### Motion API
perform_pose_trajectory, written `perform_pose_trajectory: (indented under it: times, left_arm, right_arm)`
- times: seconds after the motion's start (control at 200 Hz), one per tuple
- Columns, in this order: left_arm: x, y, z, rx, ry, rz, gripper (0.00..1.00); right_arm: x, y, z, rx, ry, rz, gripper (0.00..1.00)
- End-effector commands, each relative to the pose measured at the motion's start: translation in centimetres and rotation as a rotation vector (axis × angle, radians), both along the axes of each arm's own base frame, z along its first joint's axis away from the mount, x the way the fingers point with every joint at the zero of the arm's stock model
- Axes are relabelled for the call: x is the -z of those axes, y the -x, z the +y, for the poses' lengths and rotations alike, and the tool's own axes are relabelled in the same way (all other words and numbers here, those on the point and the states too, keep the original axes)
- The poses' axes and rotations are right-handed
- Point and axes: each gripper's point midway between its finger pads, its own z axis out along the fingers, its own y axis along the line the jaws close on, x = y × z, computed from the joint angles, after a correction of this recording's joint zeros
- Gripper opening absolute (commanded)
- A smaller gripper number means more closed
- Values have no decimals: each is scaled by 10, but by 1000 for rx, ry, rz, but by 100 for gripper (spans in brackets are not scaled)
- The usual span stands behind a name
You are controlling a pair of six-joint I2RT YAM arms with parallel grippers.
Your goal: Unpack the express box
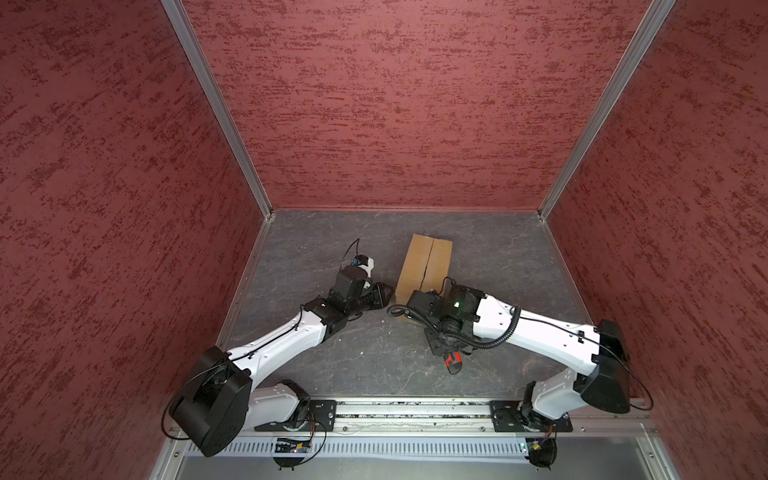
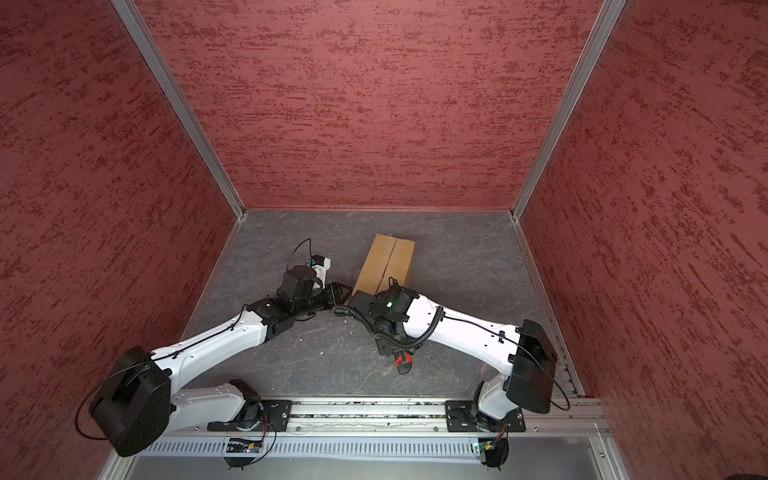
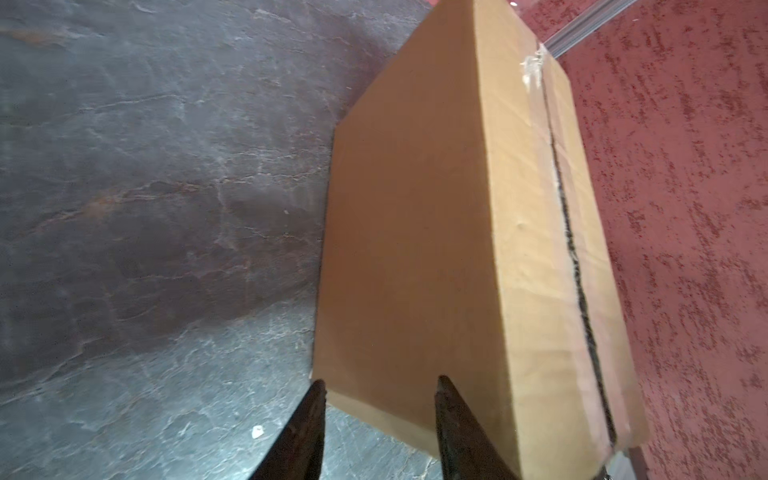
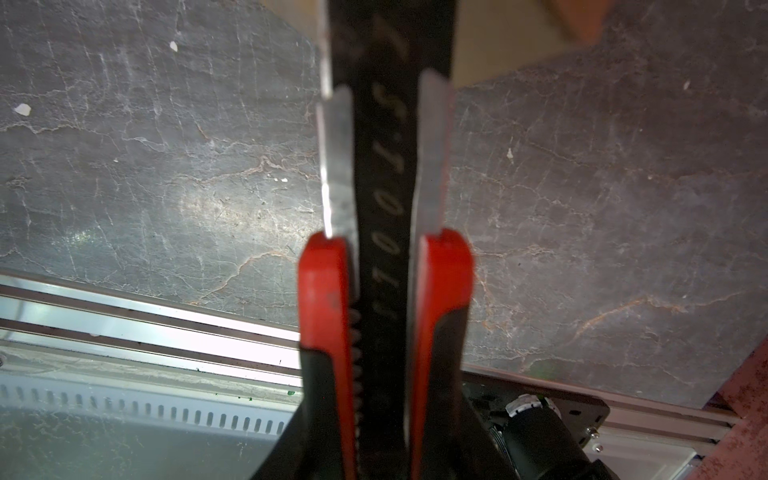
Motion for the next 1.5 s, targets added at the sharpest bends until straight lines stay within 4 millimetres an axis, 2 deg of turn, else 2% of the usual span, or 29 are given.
perform_pose_trajectory:
  times: [0.0, 0.421, 0.626, 1.242, 1.493]
  left_arm:
    - [-12, 5, -13, 34, 54, -44, 42]
    - [-10, 36, -40, 99, 73, -60, 41]
    - [-11, 42, -51, 116, 75, -67, 41]
    - [-14, 36, -50, 65, 60, -87, 41]
    - [-19, 37, -45, 49, 74, -99, 41]
  right_arm:
    - [-7, -7, 2, 10, -21, -17, 0]
    - [-8, -14, 2, 5, -51, -9, 0]
    - [-10, -15, 9, -29, -70, -4, 0]
    - [-19, -13, 35, -174, -175, 16, 0]
    - [-21, -12, 36, -187, -164, 29, 0]
